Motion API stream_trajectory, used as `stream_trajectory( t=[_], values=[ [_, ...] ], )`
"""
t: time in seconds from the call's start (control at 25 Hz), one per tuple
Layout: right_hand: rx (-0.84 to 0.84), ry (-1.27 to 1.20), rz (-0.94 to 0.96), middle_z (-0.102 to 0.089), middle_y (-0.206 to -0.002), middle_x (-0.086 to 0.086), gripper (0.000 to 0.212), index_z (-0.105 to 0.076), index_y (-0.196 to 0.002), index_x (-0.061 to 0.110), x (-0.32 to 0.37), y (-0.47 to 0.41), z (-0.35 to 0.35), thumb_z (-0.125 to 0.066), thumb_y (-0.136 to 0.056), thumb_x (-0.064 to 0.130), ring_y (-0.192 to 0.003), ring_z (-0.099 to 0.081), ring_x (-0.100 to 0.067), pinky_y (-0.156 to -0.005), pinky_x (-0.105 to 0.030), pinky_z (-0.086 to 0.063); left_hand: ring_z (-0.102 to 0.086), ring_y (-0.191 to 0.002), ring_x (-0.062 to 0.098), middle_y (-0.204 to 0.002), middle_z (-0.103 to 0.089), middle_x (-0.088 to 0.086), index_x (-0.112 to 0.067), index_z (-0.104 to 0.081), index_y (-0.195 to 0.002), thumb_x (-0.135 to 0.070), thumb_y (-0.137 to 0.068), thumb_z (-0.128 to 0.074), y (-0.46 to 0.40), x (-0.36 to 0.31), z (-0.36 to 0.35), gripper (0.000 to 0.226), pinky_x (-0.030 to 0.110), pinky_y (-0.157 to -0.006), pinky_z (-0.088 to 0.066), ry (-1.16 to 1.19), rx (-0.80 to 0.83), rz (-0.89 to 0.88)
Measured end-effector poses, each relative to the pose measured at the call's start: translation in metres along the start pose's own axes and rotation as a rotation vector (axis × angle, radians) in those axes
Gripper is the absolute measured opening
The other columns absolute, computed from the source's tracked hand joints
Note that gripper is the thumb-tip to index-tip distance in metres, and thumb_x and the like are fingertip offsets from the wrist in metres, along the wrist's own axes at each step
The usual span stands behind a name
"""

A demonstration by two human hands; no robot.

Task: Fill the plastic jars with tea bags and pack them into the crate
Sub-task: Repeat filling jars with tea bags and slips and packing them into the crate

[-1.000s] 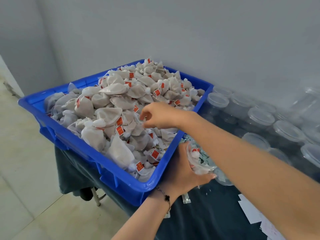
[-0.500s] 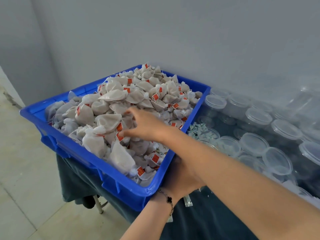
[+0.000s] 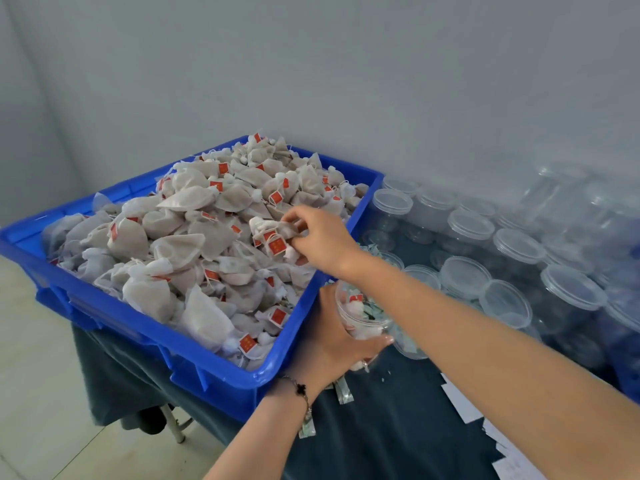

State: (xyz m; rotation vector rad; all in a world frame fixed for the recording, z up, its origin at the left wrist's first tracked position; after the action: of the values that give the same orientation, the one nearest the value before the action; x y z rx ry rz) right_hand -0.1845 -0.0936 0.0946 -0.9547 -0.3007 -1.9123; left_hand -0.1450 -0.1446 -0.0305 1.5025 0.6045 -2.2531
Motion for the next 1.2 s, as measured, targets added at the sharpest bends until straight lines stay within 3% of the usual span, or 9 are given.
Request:
stream_trajectory(
  t=[0.16,0.36,0.6,0.8,0.92,1.0,1.08,1.16,1.2],
  values=[
    [-0.059,-0.236,-0.093,-0.06,-0.089,0.0,0.021,-0.059,-0.106,0.011,-0.017,0.026,0.044,-0.058,-0.089,-0.001,-0.074,-0.064,-0.012,-0.059,-0.024,-0.058,-0.051,-0.114,-0.002,-0.122,-0.048,-0.019,-0.031,-0.033,-0.127,-0.053,-0.048,-0.084,0.0,-0.006,-0.007,0.096,0.021,-0.094,-0.047,0.025,0.005,-0.045],
    [0.075,-0.517,-0.265,-0.068,-0.095,-0.003,0.028,-0.061,-0.106,0.017,-0.052,0.07,0.07,-0.055,-0.09,-0.004,-0.078,-0.068,-0.01,-0.063,-0.023,-0.055,-0.051,-0.107,-0.008,-0.116,-0.047,-0.026,-0.049,-0.028,-0.114,-0.066,-0.041,-0.077,0.0,-0.003,-0.005,0.09,0.027,-0.092,-0.05,0.024,-0.016,-0.033],
    [0.261,-0.315,-0.376,-0.071,-0.096,-0.002,0.029,-0.063,-0.112,0.017,-0.076,0.1,0.083,-0.054,-0.091,-0.002,-0.081,-0.067,-0.01,-0.067,-0.022,-0.055,-0.053,-0.106,-0.003,-0.116,-0.047,-0.021,-0.045,-0.031,-0.111,-0.067,-0.042,-0.077,0.0,-0.002,-0.005,0.087,0.029,-0.09,-0.052,0.034,-0.005,-0.008],
    [0.19,-0.217,-0.384,-0.071,-0.101,-0.005,0.038,-0.061,-0.118,0.018,-0.078,0.092,0.092,-0.053,-0.09,-0.006,-0.082,-0.067,-0.012,-0.065,-0.023,-0.056,-0.046,-0.11,-0.012,-0.121,-0.043,-0.025,-0.048,-0.026,-0.116,-0.071,-0.041,-0.074,0.003,-0.005,-0.005,0.092,0.008,-0.087,-0.04,0.011,0.007,-0.015],
    [0.19,-0.239,-0.386,-0.07,-0.097,0.0,0.029,-0.063,-0.113,0.017,-0.077,0.088,0.083,-0.051,-0.092,0.0,-0.072,-0.068,-0.01,-0.055,-0.021,-0.052,-0.049,-0.115,0.001,-0.126,-0.044,-0.017,-0.043,-0.028,-0.122,-0.068,-0.041,-0.075,0.003,-0.005,-0.005,0.097,0.026,-0.096,-0.048,0.01,0.009,-0.005],
    [0.209,-0.085,-0.328,-0.069,-0.098,0.005,0.024,-0.062,-0.11,0.021,-0.077,0.086,0.078,-0.049,-0.095,0.008,-0.065,-0.069,-0.01,-0.047,-0.02,-0.05,-0.05,-0.115,0.005,-0.125,-0.045,-0.014,-0.037,-0.03,-0.125,-0.068,-0.042,-0.075,0.004,-0.006,-0.005,0.1,0.034,-0.097,-0.048,0.001,-0.001,-0.012],
    [-0.004,0.159,-0.238,-0.069,-0.094,0.009,0.022,-0.062,-0.099,0.029,-0.081,0.077,0.096,-0.048,-0.094,0.013,-0.054,-0.066,-0.006,-0.043,-0.018,-0.047,-0.049,-0.115,0.007,-0.124,-0.046,-0.011,-0.034,-0.03,-0.128,-0.068,-0.041,-0.074,0.005,-0.007,-0.005,0.103,0.035,-0.098,-0.047,-0.021,-0.008,-0.017],
    [-0.179,0.37,-0.253,-0.07,-0.097,0.008,0.022,-0.063,-0.095,0.029,-0.097,0.076,0.108,-0.048,-0.094,0.014,-0.059,-0.064,-0.006,-0.058,-0.027,-0.055,-0.049,-0.115,0.006,-0.123,-0.045,-0.012,-0.035,-0.029,-0.129,-0.067,-0.042,-0.075,0.006,-0.006,-0.006,0.104,0.033,-0.098,-0.047,-0.025,-0.001,-0.011],
    [-0.121,0.49,-0.279,-0.069,-0.101,0.005,0.022,-0.066,-0.101,0.024,-0.111,0.076,0.097,-0.048,-0.095,0.013,-0.072,-0.066,-0.011,-0.072,-0.033,-0.056,-0.05,-0.114,0.005,-0.122,-0.045,-0.014,-0.036,-0.028,-0.128,-0.067,-0.042,-0.075,0.006,-0.006,-0.007,0.103,0.031,-0.097,-0.048,-0.024,0.005,-0.01]
  ],
)
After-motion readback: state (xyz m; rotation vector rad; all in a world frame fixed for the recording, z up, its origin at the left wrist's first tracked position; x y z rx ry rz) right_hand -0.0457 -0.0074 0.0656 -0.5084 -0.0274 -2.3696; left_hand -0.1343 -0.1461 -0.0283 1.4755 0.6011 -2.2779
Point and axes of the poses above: each hand's wrist, its own y-axis away from the middle knuckle, its own z-axis out of the back of the hand, x = y × z, the point moved 9 cm from there along -y, towards the middle knuckle
